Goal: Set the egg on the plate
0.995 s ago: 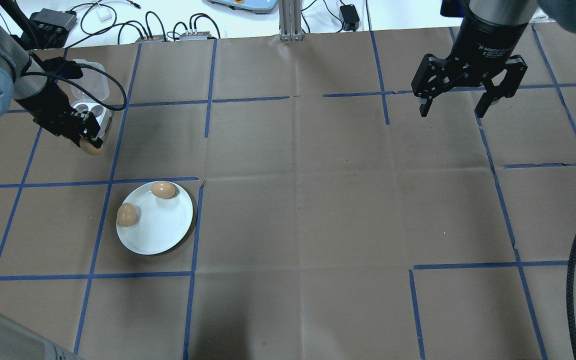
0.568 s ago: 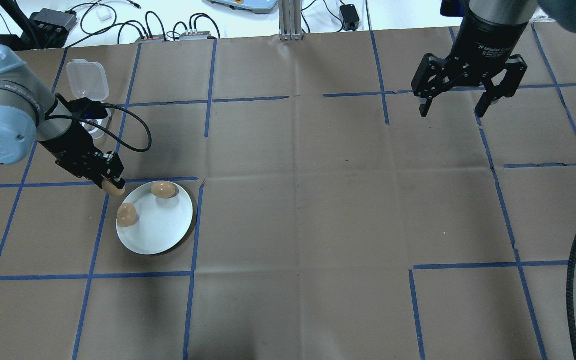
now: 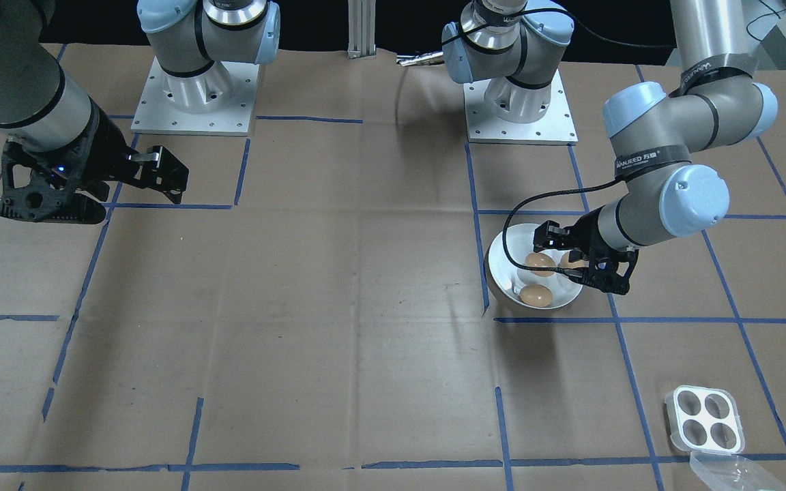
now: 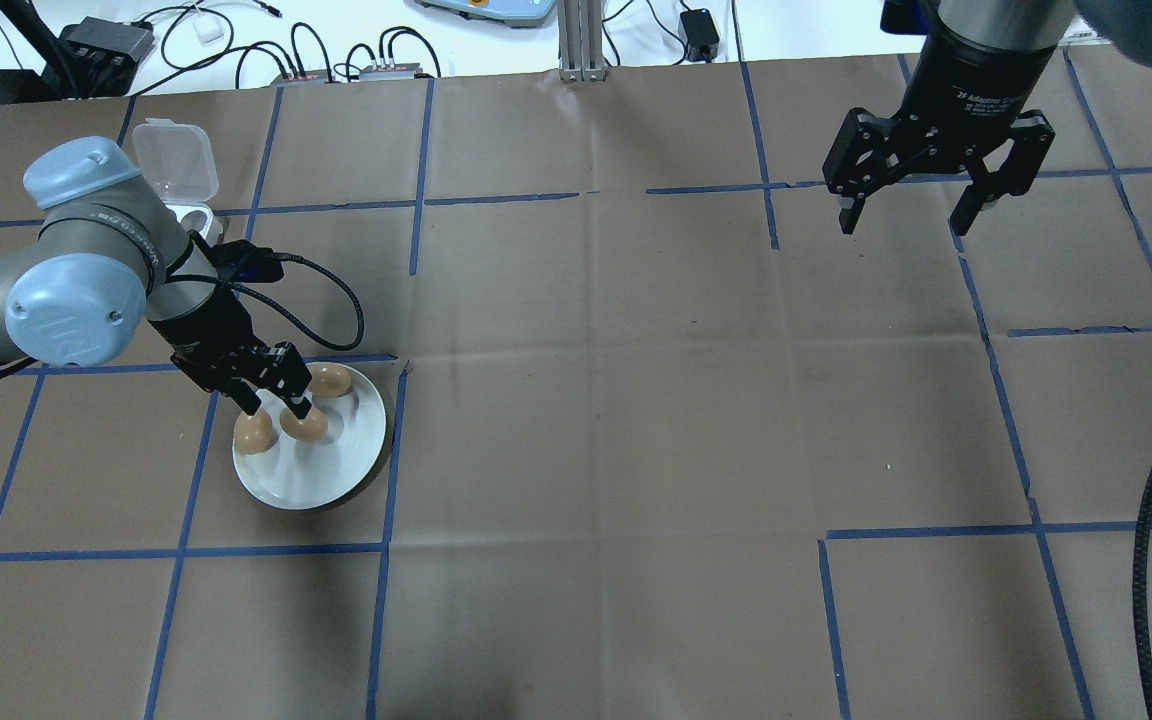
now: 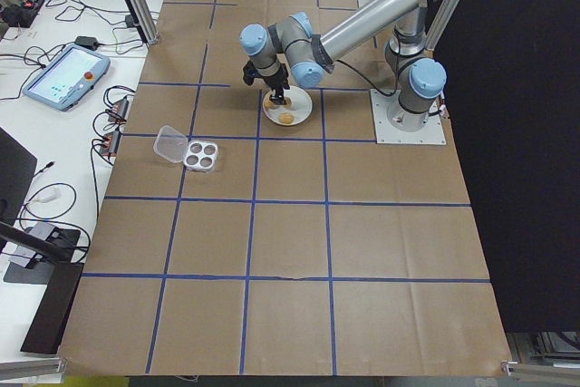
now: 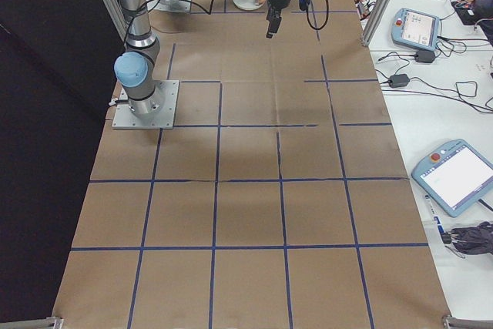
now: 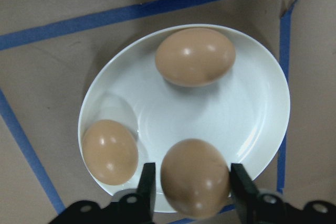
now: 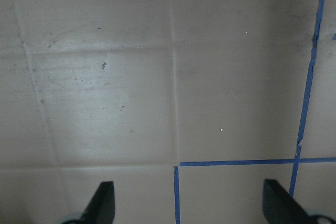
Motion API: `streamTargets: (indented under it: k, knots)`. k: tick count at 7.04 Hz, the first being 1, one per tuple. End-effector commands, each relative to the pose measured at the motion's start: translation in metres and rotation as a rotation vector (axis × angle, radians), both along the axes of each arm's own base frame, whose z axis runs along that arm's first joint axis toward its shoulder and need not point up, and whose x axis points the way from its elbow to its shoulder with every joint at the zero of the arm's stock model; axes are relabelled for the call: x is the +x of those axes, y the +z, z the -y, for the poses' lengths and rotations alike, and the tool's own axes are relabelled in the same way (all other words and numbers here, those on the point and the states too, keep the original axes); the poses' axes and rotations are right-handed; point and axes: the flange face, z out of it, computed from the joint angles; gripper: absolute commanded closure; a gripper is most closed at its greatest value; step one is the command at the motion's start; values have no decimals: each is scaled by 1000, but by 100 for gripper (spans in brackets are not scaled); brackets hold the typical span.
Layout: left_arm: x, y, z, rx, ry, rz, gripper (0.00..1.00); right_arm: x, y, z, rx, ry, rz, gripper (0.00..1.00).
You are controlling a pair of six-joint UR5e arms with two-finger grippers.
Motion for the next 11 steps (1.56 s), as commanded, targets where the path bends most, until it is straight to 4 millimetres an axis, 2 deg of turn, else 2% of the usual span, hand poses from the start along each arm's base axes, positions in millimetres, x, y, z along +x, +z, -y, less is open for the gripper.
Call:
streamTargets:
  k: [1, 3, 4, 7, 9, 10, 11]
  knots:
    - [-19, 9, -4, -10, -36, 9, 0, 0, 1, 0, -1, 0, -1, 0]
    - [-52, 42, -8, -75, -101, 28, 0, 0, 0, 0, 1, 0, -1, 0]
    - [-63, 69, -21, -100, -120, 35, 0, 0, 1, 0, -1, 0, 0, 0]
    - [-71, 126, -52, -167, -133, 49, 0, 0, 1, 0, -1, 0, 0, 0]
    - [-79, 172, -95, -178, -123, 61, 0, 0, 1, 0, -1, 0, 0, 0]
    - [-82, 187, -113, -167, -27, 83, 0, 0, 0, 0, 0, 0, 0, 0]
    - [-81, 199, -118, -161, 42, 118, 0, 0, 1, 0, -1, 0, 0, 0]
